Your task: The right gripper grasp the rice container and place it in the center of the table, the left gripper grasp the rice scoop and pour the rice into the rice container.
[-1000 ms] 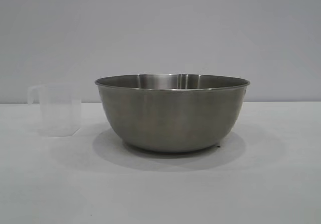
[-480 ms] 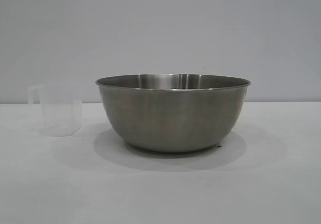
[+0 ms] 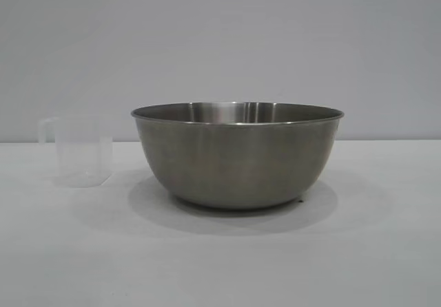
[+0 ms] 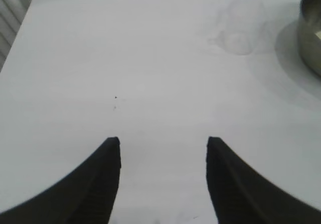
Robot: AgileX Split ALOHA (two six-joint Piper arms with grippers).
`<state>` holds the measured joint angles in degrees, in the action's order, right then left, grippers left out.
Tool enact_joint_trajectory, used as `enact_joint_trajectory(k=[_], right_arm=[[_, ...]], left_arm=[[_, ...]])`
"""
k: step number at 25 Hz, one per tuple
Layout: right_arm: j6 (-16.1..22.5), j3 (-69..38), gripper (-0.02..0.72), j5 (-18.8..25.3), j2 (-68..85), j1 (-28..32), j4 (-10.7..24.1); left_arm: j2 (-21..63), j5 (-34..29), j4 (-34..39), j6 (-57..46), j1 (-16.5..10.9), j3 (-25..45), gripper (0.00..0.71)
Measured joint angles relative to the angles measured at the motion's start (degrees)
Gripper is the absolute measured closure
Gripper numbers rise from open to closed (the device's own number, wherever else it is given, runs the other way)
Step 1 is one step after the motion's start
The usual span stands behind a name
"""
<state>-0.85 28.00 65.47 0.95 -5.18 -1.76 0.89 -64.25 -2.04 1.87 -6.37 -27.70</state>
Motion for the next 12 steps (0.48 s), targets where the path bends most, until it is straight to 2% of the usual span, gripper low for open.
enact_joint_trajectory(k=[12], right_arm=[[0.0,0.0,0.161,0.0,0.0,-2.28,0.0]], left_arm=[[0.02,0.0,0.0,0.0,0.22,0.0,0.376]])
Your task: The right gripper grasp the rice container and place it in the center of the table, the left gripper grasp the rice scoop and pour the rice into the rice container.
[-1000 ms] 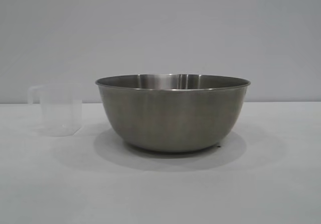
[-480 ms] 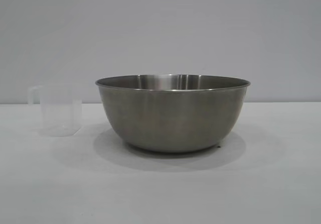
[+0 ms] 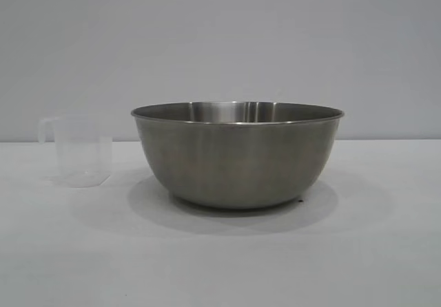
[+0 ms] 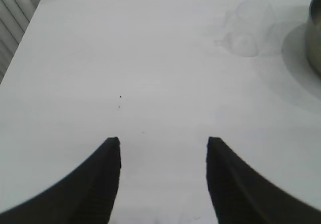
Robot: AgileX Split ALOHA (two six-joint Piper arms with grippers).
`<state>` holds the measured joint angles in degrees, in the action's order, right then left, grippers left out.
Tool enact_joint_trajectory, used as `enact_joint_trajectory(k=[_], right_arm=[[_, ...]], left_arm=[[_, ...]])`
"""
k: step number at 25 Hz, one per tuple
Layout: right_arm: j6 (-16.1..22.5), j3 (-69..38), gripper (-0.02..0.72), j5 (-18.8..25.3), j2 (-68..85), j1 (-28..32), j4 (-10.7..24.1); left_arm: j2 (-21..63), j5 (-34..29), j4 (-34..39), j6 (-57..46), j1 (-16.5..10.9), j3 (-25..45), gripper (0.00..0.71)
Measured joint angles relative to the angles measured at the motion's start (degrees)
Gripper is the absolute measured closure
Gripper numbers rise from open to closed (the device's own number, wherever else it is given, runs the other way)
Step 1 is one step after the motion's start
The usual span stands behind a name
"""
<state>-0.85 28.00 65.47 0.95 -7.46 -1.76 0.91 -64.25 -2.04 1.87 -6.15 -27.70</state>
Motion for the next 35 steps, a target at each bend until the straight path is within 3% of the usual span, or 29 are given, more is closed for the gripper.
enact_joint_trajectory(k=[35], right_arm=[[0.0,0.0,0.161,0.0,0.0,0.0,0.0]], left_arm=[[0.0,0.0,0.0,0.0,1.09,0.0,0.376]])
